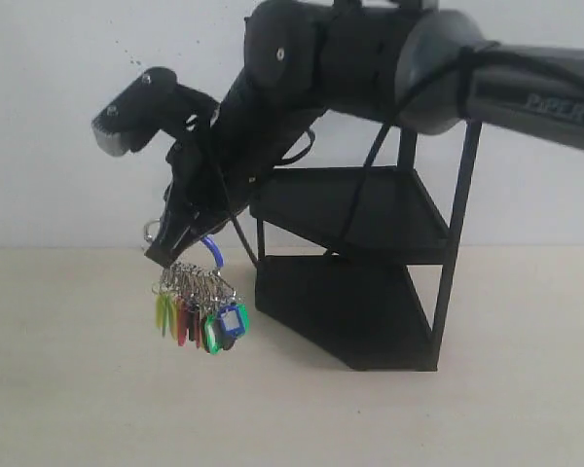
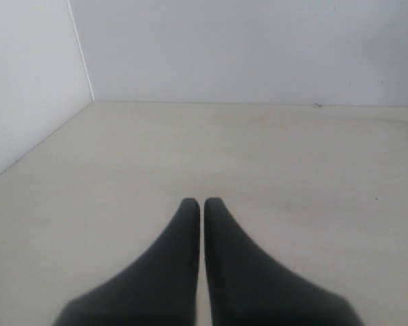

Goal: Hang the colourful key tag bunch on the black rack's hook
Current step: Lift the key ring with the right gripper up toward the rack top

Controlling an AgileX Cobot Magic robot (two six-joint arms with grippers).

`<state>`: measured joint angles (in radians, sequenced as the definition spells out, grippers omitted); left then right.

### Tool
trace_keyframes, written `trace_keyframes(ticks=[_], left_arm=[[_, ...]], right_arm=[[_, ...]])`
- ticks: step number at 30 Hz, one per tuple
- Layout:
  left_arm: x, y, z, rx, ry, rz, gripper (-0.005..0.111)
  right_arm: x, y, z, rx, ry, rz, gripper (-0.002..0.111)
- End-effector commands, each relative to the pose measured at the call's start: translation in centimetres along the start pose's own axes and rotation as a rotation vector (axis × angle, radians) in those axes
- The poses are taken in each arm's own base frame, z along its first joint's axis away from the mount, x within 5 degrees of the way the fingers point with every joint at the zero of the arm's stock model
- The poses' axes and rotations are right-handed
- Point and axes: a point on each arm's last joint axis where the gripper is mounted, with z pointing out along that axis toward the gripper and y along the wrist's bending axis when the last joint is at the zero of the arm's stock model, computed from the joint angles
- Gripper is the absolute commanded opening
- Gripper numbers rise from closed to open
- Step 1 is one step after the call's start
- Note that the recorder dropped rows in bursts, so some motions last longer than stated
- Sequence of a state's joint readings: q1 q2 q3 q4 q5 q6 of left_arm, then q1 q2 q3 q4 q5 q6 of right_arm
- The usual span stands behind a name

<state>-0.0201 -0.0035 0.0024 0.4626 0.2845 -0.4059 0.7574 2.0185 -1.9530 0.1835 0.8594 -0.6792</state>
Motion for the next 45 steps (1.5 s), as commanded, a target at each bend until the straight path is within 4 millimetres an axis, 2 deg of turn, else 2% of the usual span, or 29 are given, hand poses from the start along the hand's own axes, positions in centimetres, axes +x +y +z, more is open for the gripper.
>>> trace_keyframes(ticks=[1,5,8,12,15,17,20,23,27,30,33,34,36,38,42,45], left_arm=[[-0.1,0.0,0.0,0.003,-0.003,-0.005,0.004],[-0.1,0.0,0.0,0.003,-0.003,-0.005,0.004],[-0.1,0.0,0.0,0.003,-0.003,-0.005,0.004],[-0.1,0.0,0.0,0.003,-0.003,-0.005,0.004],[-0.1,0.0,0.0,0.002,-0.001,-0.005,0.004],[-0.1,0.0,0.0,0.002,-0.001,-0.005,0.004],[-0.1,0.0,0.0,0.002,-0.001,-0.005,0.004],[-0.1,0.0,0.0,0.003,-0.002,-0.005,0.004],[-0.1,0.0,0.0,0.003,-0.002,-0.005,0.004],[-0.1,0.0,0.0,0.003,-0.002,-0.005,0.004],[-0.1,0.0,0.0,0.003,-0.002,-0.005,0.004],[-0.1,0.0,0.0,0.003,-0.002,-0.005,0.004],[-0.1,0.0,0.0,0.003,-0.002,-0.005,0.004],[-0.1,0.0,0.0,0.003,-0.002,-0.005,0.004],[-0.1,0.0,0.0,0.003,-0.002,-0.005,0.004],[-0.1,0.0,0.0,0.002,0.0,-0.005,0.004]], right_arm=[[-1.4,1.5,-5.0,-0.102,-0.039,0.045,0.0],[-2.0,3.6,-8.5,-0.208,-0.022,0.051,0.0],[-2.4,4.6,-11.1,-0.199,-0.055,0.065,0.0],[-2.4,5.6,-15.8,-0.2,-0.113,0.089,0.0],[-1.5,5.4,-19.0,-0.086,-0.11,0.083,0.0],[-1.0,5.1,-21.0,-0.002,-0.109,0.139,0.0],[-0.6,6.4,-23.1,-0.07,-0.129,0.087,0.0],[0.0,5.4,-24.9,0.065,-0.134,0.191,0.0],[0.5,6.0,-26.5,0.048,-0.125,0.134,0.0],[1.1,5.6,-27.5,0.122,-0.117,0.223,0.0],[1.0,6.0,-28.1,0.098,-0.14,0.132,0.0],[1.4,5.6,-28.6,0.163,-0.124,0.2,0.0],[1.4,5.5,-28.7,0.172,-0.124,0.229,0.0],[0.9,6.4,-28.6,0.071,-0.169,0.101,0.0],[1.7,5.1,-28.8,0.22,-0.105,0.22,0.0],[1.2,5.8,-28.6,0.14,-0.132,0.1,0.0]])
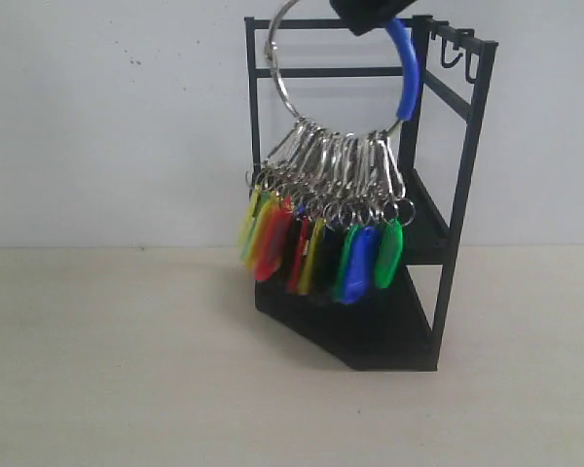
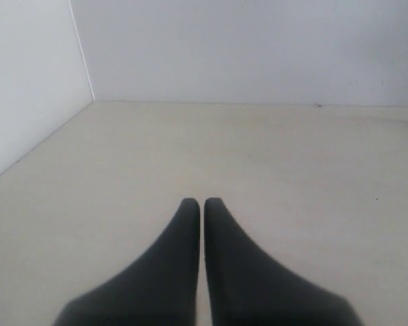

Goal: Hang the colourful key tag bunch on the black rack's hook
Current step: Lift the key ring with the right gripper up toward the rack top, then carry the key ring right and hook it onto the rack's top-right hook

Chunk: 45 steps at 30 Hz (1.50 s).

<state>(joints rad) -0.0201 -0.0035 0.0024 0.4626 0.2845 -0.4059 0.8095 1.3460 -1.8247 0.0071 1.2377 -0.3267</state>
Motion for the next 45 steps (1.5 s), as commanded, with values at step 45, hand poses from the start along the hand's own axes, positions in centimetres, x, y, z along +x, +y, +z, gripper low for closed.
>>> trace_keyframes(ticks=[45], left_arm=[[-0.1,0.0,0.0,0.002,0.0,-0.005,0.004]], right_arm=[[6.4,-17.5,4.7,0.741,0.159,0.331,0.0]])
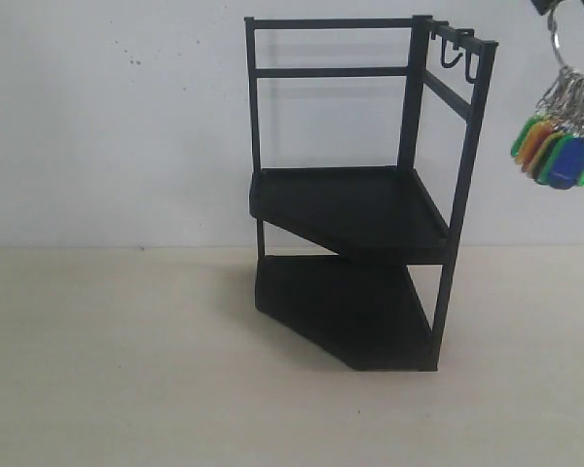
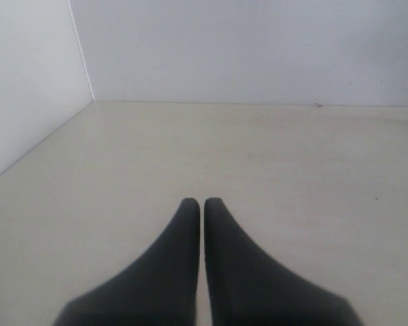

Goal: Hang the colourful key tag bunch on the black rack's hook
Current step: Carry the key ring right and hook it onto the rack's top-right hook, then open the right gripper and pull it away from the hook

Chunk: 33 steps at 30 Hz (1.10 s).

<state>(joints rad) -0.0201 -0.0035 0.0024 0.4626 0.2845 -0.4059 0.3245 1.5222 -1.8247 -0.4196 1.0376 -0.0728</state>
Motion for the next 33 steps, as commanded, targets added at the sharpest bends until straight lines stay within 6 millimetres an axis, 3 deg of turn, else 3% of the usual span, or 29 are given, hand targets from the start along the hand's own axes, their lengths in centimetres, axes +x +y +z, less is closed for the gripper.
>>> trace_keyframes(ticks=[1,12,33], left_arm=[[-0.1,0.0,0.0,0.002,0.0,-0.005,0.004],[-0.1,0.0,0.0,0.002,0.0,-0.005,0.004],[-0.1,0.0,0.0,0.002,0.0,-0.005,0.004]], right_arm=[[-0.8,0.5,2.1,0.006,-0.061,0.038,0.0],[-1.4,2.6,6.4,-0.058,-0.089,0.158,0.0],[-1.4,3.1,6.4,-0.119,-0.085,0.251,0.0]])
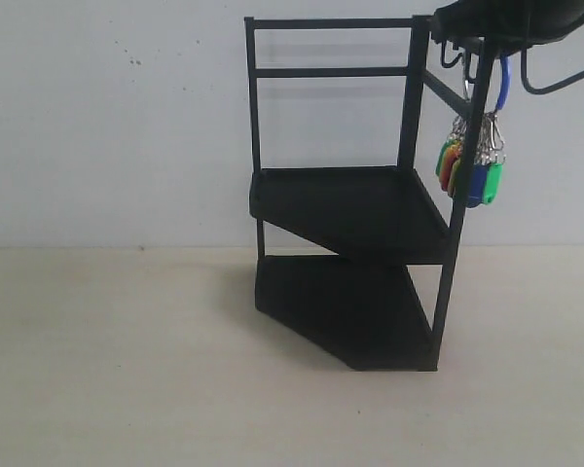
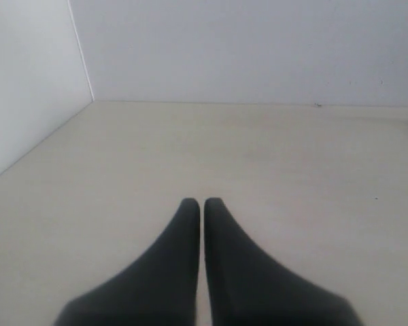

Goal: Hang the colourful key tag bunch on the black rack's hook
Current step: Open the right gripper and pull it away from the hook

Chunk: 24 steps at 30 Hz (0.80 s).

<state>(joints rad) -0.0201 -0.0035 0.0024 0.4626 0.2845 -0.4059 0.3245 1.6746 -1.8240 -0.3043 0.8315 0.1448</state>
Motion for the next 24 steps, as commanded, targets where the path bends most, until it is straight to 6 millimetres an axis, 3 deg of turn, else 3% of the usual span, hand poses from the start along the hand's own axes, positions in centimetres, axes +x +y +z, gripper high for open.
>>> trace_keyframes(ticks=[1,12,24], left_arm=[[-0.1,0.0,0.0,0.002,0.0,-0.005,0.004],[-0.1,0.0,0.0,0.002,0.0,-0.005,0.004],[-0.1,0.0,0.0,0.002,0.0,-0.005,0.004]], right_arm=[[-0.3,-0.3,-0.3,0.003,-0.032,0.009,0.001],[-0.4,-0.1,-0.3,-0.016,-0.04,0.026,0.031],[-0.7,-1.9,-3.3,0.1,-0.046,0.023,0.031]])
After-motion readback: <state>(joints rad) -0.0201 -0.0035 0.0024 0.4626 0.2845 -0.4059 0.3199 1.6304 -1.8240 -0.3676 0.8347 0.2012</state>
